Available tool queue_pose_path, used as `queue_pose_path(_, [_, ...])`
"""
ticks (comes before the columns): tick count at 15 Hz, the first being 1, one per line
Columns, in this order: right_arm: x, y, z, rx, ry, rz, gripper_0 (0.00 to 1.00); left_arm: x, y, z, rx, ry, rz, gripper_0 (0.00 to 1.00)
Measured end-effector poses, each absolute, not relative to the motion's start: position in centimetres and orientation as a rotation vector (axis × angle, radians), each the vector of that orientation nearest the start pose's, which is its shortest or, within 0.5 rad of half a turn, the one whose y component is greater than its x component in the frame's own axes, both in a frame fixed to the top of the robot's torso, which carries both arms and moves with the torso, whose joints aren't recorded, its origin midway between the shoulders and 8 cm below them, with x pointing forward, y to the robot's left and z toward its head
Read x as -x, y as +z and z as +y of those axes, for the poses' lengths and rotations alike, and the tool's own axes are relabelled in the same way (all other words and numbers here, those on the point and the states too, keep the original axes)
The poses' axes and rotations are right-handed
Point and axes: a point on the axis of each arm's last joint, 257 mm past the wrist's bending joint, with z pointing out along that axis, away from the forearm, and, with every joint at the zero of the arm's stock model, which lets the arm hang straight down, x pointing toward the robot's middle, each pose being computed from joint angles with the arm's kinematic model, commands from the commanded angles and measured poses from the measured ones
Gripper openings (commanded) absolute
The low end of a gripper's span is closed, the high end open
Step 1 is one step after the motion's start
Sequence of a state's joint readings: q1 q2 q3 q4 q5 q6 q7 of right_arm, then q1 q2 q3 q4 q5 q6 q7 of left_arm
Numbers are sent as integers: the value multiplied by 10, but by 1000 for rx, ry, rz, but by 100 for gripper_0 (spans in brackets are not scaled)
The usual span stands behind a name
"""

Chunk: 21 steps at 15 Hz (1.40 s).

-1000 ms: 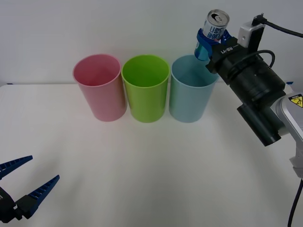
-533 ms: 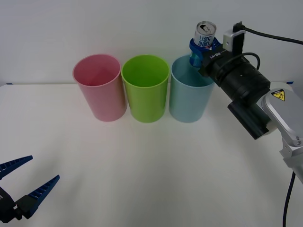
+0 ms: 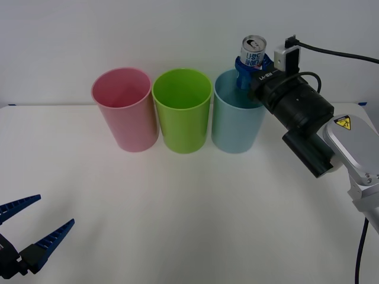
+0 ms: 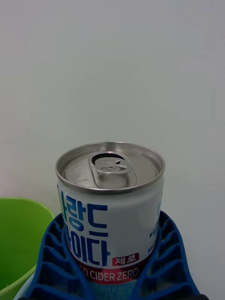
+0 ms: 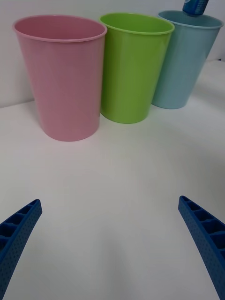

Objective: Put cans in the blue bin and PET bottles in the pink bin and trash in the green bin.

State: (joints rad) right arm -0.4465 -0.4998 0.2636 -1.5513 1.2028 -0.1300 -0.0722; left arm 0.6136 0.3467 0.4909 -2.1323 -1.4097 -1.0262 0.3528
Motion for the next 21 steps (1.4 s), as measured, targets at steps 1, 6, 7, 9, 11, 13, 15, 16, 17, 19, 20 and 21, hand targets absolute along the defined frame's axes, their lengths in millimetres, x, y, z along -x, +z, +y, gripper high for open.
queue_pose_path(1, [-606,-30,-130,475,260,1264,100,-305,-204,299,-518,-380,1802,100])
queue_pose_path(6, [-606,-30,-130,473,257,1263,100,-305,-204,299,-518,-380,1802,100])
queue_pose_path(7, [-606,-29,-130,473,257,1263,100,-305,-204,299,-518,-380,1802,100])
queue_pose_path(9, [-606,-29,-130,473,256,1263,100,-305,-204,299,-518,-380,1802,100])
queue_pose_path(11, [-606,-29,-131,471,258,1263,100,-305,-204,299,-518,-380,1802,100])
queue_pose_path(13, [-606,-28,-130,470,260,1262,100,-305,-204,299,-518,-380,1802,100])
queue_pose_path(15, [-605,-25,-130,469,265,1255,100,-305,-204,299,-518,-380,1802,100])
queue_pose_path(16, [-603,-23,-129,470,273,1250,100,-305,-204,299,-518,-380,1802,100])
queue_pose_path(17, [-600,-21,-130,470,284,1246,100,-305,-204,299,-518,-380,1802,100])
queue_pose_path(19, [-587,-15,-131,485,318,1233,100,-305,-204,299,-518,-380,1802,100])
queue_pose_path(20, [-580,-12,-131,497,341,1227,100,-305,-204,299,-518,-380,1802,100])
queue_pose_path(21, [-570,-12,-133,512,371,1226,100,-305,-204,299,-518,-380,1802,100])
